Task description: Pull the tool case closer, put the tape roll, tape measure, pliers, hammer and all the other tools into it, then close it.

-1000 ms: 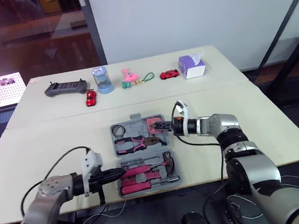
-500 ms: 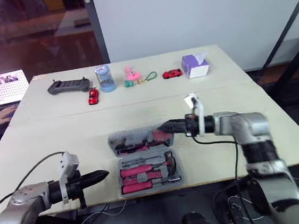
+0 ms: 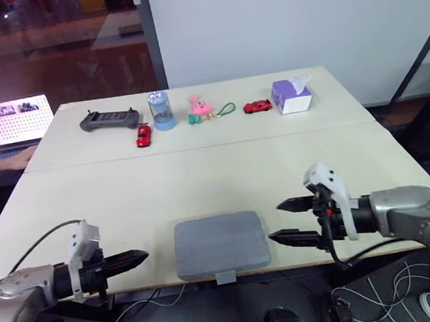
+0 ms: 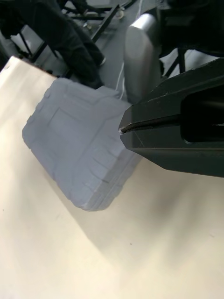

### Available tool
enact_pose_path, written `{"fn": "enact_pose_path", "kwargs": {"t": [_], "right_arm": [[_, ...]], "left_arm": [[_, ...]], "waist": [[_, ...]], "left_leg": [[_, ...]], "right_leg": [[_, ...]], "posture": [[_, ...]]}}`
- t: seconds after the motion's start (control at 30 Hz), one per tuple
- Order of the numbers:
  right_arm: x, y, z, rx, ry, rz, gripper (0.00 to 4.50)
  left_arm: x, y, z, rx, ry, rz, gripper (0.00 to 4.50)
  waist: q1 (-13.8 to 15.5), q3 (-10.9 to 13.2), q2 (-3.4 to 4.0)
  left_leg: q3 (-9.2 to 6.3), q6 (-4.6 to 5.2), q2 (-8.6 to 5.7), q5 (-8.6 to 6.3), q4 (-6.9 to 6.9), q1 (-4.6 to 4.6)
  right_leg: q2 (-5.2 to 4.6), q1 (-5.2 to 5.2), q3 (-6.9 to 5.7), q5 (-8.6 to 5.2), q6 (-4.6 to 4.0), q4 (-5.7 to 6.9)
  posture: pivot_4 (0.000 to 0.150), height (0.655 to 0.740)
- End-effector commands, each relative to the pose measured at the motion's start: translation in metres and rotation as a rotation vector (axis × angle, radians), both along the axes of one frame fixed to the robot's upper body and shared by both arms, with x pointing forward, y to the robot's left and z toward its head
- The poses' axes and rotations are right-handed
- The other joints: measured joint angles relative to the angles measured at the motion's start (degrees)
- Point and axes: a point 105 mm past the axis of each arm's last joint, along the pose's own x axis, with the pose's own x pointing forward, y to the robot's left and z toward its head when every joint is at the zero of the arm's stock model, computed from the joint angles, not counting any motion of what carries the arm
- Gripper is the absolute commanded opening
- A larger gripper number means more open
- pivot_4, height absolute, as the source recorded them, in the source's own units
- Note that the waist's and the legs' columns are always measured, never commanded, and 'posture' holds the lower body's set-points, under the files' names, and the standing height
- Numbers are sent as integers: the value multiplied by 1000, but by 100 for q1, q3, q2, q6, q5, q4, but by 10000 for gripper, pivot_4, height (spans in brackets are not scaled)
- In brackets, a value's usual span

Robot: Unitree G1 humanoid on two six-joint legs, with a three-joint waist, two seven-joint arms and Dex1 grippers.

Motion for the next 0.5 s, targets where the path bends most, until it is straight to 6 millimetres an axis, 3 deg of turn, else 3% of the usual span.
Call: {"fn": "enact_pose_path", "kwargs": {"t": [0.03,0.17,0.5], "right_arm": [[-4,-9,8,-71,-146,76,44311],[-8,-23,8,-98,-178,83,44311],[0,-46,12,-82,-203,32,44311]], "left_arm": [[-5,13,26,11,-74,9,0],[-13,28,40,51,-115,60,0],[-13,50,40,134,-153,178,0]], "waist": [[-4,3,-5],[-18,4,-6],[2,15,-25]], "left_leg": [[0,0,1,0,0,1],[1,0,3,0,0,8],[1,1,3,0,-1,9]], "right_leg": [[0,1,0,0,0,1],[1,7,1,0,0,2],[1,12,0,0,-1,-1]], "posture": [[1500,7400],[1500,7400],[1500,7400]]}}
